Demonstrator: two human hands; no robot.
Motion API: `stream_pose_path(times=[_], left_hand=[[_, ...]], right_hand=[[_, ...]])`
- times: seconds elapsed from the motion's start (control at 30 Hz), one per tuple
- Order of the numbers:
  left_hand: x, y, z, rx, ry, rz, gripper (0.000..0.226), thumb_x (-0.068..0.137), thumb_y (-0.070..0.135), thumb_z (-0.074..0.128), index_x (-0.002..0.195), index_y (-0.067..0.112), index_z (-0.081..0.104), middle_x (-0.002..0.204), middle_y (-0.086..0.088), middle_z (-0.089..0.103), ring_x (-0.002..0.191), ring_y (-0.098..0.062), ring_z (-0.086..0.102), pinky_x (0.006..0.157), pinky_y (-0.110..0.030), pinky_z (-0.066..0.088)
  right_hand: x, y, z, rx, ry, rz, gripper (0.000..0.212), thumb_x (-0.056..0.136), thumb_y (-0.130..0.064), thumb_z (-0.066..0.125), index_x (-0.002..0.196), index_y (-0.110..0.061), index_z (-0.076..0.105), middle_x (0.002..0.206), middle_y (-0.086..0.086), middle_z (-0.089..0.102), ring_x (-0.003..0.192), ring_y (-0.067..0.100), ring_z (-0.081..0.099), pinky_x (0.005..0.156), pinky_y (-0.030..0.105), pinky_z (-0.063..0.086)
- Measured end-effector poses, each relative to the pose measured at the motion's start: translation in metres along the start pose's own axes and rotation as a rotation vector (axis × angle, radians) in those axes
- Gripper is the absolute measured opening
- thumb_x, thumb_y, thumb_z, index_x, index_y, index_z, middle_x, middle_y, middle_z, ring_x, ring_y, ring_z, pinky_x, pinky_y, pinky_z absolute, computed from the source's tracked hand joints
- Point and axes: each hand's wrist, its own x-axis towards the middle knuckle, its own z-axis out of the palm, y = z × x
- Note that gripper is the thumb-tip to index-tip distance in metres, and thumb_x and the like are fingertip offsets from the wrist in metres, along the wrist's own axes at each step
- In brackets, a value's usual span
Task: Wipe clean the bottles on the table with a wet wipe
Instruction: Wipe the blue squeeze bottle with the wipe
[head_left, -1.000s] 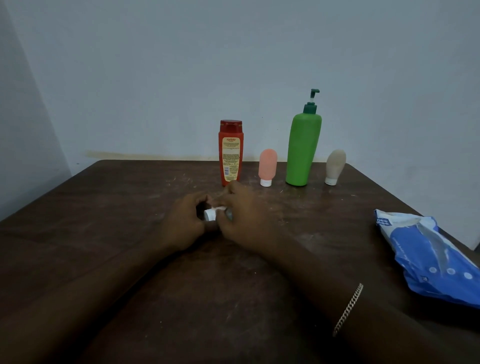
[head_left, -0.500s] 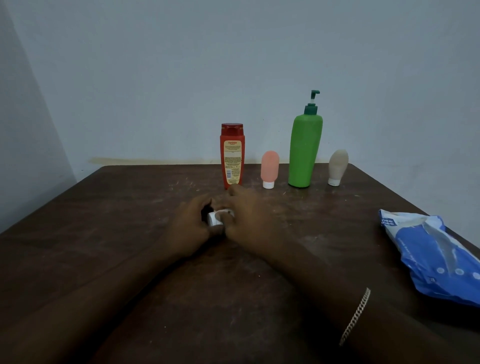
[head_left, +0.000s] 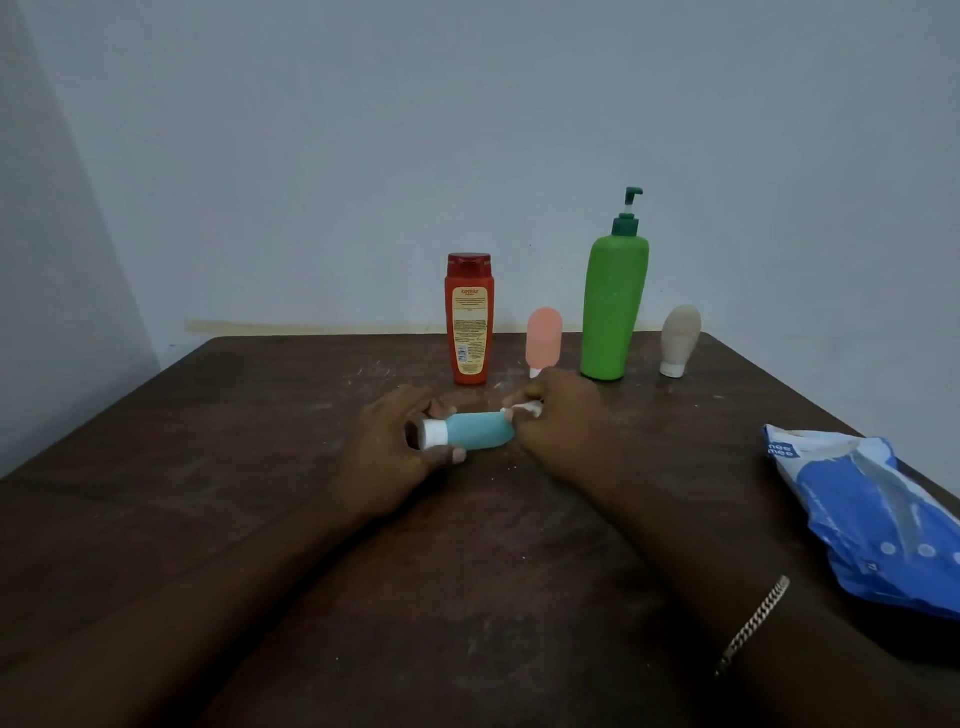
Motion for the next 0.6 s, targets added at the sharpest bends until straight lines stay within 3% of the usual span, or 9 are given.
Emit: stream_pose_path(times=[0.07,0.27,0.37,0.5,0.6], left_hand=[[-0.002,0.003,0.000,0.019,0.014,0.043,0.040,0.073,0.028,0.086,0.097,0.039,0.056,0.107,0.012,0.059,0.095,-0.008,0.059,0.078,-0.038,0.058],[-0.001,0.007,0.002,0.065,0.027,0.112,0.031,0.074,0.025,0.084,0.091,0.032,0.059,0.101,0.008,0.061,0.088,-0.008,0.059,0.074,-0.033,0.056],[-0.001,0.008,0.001,0.059,-0.007,0.072,0.026,0.077,0.028,0.083,0.094,0.033,0.065,0.105,0.012,0.064,0.092,-0.005,0.060,0.077,-0.028,0.055],[0.001,0.007,0.000,-0.049,-0.078,0.029,0.019,0.080,0.024,0.081,0.093,0.033,0.070,0.113,0.014,0.067,0.104,-0.003,0.062,0.090,-0.032,0.056],[0.004,0.005,0.000,-0.078,-0.105,-0.049,0.024,0.080,0.025,0.081,0.100,0.034,0.069,0.114,0.016,0.066,0.104,-0.004,0.062,0.088,-0.028,0.056]], right_hand=[[-0.005,-0.011,0.002,0.018,-0.014,-0.042,0.018,0.086,-0.019,0.069,0.103,-0.018,0.074,0.106,-0.003,0.067,0.098,0.010,0.060,0.072,0.015,0.044],[-0.011,-0.026,0.006,-0.044,-0.105,-0.183,0.019,0.090,-0.023,0.067,0.107,-0.018,0.070,0.098,-0.008,0.051,0.086,0.006,0.046,0.061,0.010,0.027],[-0.003,-0.005,0.003,-0.051,-0.128,-0.094,0.022,0.087,-0.024,0.069,0.108,-0.020,0.073,0.104,-0.007,0.065,0.089,0.004,0.053,0.065,0.009,0.035],[0.004,0.023,-0.009,-0.052,-0.159,0.064,0.023,0.083,-0.024,0.071,0.105,-0.020,0.077,0.103,-0.004,0.076,0.086,0.004,0.064,0.076,0.020,0.052],[0.003,0.025,-0.010,-0.002,-0.143,0.107,0.021,0.083,-0.022,0.070,0.103,-0.021,0.078,0.102,-0.007,0.076,0.083,0.001,0.064,0.068,0.012,0.048]])
